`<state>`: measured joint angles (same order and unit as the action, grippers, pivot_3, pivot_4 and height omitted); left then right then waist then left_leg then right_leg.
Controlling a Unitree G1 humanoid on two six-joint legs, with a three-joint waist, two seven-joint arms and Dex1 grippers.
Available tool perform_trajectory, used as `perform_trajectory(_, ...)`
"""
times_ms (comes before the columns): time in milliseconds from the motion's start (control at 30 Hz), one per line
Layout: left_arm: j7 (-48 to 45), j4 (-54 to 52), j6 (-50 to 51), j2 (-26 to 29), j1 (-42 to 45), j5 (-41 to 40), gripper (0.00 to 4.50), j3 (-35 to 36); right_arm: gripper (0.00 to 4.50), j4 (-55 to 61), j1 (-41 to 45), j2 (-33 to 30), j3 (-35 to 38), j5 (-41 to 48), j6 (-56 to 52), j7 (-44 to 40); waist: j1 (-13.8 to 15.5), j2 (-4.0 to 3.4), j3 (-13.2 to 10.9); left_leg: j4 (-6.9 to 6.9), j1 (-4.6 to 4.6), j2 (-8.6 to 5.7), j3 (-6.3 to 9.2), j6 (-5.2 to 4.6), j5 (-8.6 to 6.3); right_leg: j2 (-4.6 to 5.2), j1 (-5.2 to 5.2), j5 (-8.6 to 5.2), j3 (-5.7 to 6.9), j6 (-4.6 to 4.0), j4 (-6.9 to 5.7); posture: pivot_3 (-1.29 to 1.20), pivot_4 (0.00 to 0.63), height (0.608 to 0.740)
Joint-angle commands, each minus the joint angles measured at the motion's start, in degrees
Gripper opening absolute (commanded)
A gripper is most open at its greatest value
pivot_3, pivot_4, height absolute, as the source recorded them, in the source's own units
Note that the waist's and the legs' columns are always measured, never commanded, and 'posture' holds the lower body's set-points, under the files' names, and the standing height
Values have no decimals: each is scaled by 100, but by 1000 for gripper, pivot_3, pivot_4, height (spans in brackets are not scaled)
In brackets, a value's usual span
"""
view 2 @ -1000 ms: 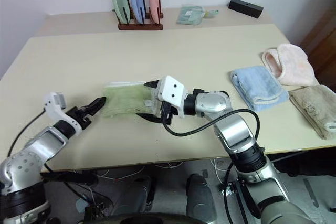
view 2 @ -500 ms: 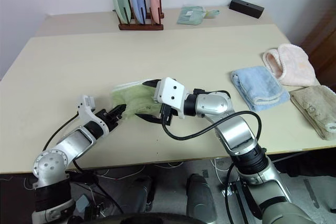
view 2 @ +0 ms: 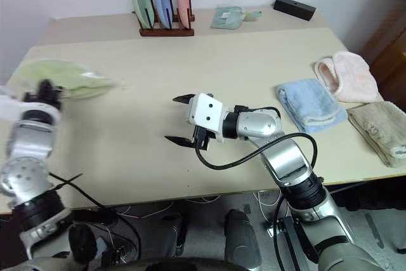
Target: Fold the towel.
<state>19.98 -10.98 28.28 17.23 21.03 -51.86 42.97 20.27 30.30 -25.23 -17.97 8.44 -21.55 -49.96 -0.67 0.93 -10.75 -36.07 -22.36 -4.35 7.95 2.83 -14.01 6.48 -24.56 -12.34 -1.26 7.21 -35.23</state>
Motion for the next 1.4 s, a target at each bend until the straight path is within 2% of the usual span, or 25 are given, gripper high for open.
perform_trajectory(33,270,279,-533,-23,-144,157,21,517,4500,254,57,12,-41,5,158,-10,22,5,3,-2,0,0,0,-1,0,0,3,0,0,0,2,0,150,736)
perform_trajectory(233,619,-29,-556,-835,-900,-159,21,609,4500,216,-22,-44,-8,14,206,-17,102,27,10,-11,0,-1,3,-3,-2,2,11,3,1,5,4,0,150,736)
perform_trajectory(333,761,-366,-653,-1141,-1167,-381,1029,609,4500,171,-67,-109,30,29,251,-57,135,51,13,-12,0,1,4,-3,-2,1,11,3,2,5,4,0,150,736)
perform_trajectory(433,953,-668,-696,-1215,-1426,-473,2510,648,4500,70,-85,-157,52,39,310,-105,132,53,14,-12,0,1,2,-3,-2,1,11,3,2,5,4,0,150,736)
perform_trajectory(500,1035,-773,-774,-1134,-1524,-529,3599,746,4500,23,-80,-166,70,61,313,-127,133,53,13,-10,1,1,2,-3,-2,0,11,3,2,4,4,0,150,736)
perform_trajectory(567,979,-905,-825,-909,-1674,-507,4471,827,4500,-49,-72,-193,158,138,287,-168,130,53,14,-10,1,1,2,-3,-2,-1,11,3,2,4,4,0,150,736)
perform_trajectory(667,578,-1124,-819,-212,-1951,-238,4471,814,4500,-214,-55,-238,447,350,128,-176,125,54,13,-9,1,4,2,-3,-2,-4,11,2,2,3,4,0,150,736)
perform_trajectory(767,-158,-1407,-576,727,-2234,216,4471,337,4500,-440,-154,-398,815,512,-4,-161,146,55,13,-9,1,4,1,-3,-2,-7,10,-1,2,-3,4,0,150,736)
perform_trajectory(900,-1382,-1943,-279,1707,-2492,812,4471,-904,4500,-666,-324,-591,1214,661,-101,-115,164,54,14,-10,0,-2,1,-3,-2,-1,22,-10,1,-19,11,0,150,736)
perform_trajectory(967,-2048,-2172,-293,2105,-2506,1387,4471,-1958,4500,-813,-398,-678,1525,790,-200,-65,139,49,13,-8,2,-1,-3,-4,-2,-1,22,-10,0,-19,12,0,150,736)
perform_trajectory(1067,-2698,-2209,-468,2340,-2380,2127,4471,-3097,4500,-967,-497,-781,1887,960,-375,23,88,40,7,-1,2,2,-11,-5,-3,-2,16,-10,-3,-19,12,0,150,736)
perform_trajectory(1167,-3208,-1951,-763,2250,-2215,2623,4471,-3735,4500,-954,-768,-997,2072,1008,-420,-27,10,39,6,9,2,13,-13,-11,-7,-7,8,-9,-3,-16,11,0,150,736)
perform_trajectory(1400,-4051,-1163,-1117,1994,-1897,3088,4471,-4087,4500,-828,-1292,-1094,2182,1035,-502,93,-1,29,2,4,1,17,-14,-14,-8,-8,6,-1,-3,-2,8,0,150,736)
